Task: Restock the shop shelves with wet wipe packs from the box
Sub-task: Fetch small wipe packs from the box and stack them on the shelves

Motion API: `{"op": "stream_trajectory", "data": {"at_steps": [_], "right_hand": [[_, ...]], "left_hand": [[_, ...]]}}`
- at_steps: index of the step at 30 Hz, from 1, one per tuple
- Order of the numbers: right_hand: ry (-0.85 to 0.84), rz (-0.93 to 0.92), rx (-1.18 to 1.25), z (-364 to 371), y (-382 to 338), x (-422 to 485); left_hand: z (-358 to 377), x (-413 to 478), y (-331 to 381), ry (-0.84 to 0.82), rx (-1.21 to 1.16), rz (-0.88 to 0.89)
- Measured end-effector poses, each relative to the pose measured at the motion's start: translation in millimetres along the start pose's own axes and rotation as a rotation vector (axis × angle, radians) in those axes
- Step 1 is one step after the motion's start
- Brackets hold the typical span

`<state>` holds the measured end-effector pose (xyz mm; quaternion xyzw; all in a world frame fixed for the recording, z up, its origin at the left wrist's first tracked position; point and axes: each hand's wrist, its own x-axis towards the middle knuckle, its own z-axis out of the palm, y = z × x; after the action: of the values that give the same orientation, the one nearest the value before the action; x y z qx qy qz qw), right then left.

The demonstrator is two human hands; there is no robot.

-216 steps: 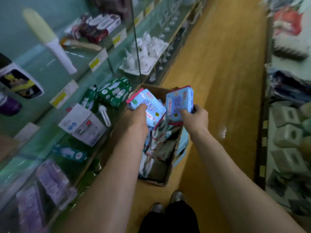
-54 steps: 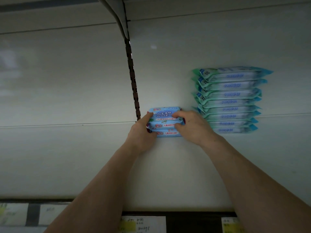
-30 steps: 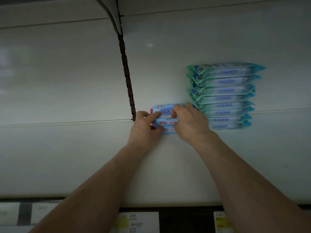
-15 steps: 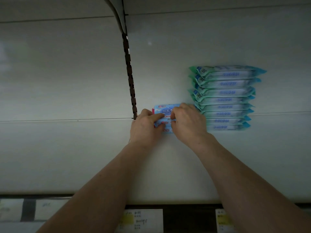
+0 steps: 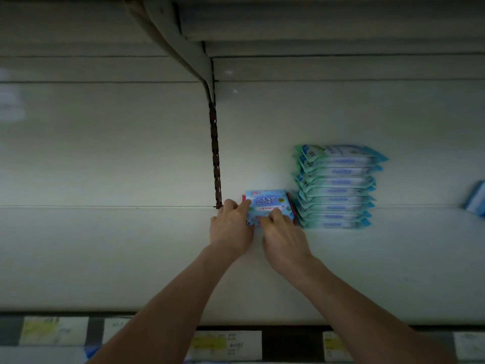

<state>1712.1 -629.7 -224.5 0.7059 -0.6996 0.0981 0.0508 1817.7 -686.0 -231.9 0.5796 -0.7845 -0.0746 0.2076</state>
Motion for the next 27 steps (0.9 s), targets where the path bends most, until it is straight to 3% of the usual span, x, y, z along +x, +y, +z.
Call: {"op": "stream_trajectory", "data": {"at_steps": [13, 27], "right_hand": [[0.026, -0.207, 0.077, -47.0, -65.9, 21.7], [-0.042, -0.74, 0.187, -70.3, -129.0, -38.1]], "left_hand": [[-71.5, -31.9, -32.2, 0.013, 0.198, -0.154], [-132.6, -154.6, -31.8, 0.094, 0.39, -0.662]]}}
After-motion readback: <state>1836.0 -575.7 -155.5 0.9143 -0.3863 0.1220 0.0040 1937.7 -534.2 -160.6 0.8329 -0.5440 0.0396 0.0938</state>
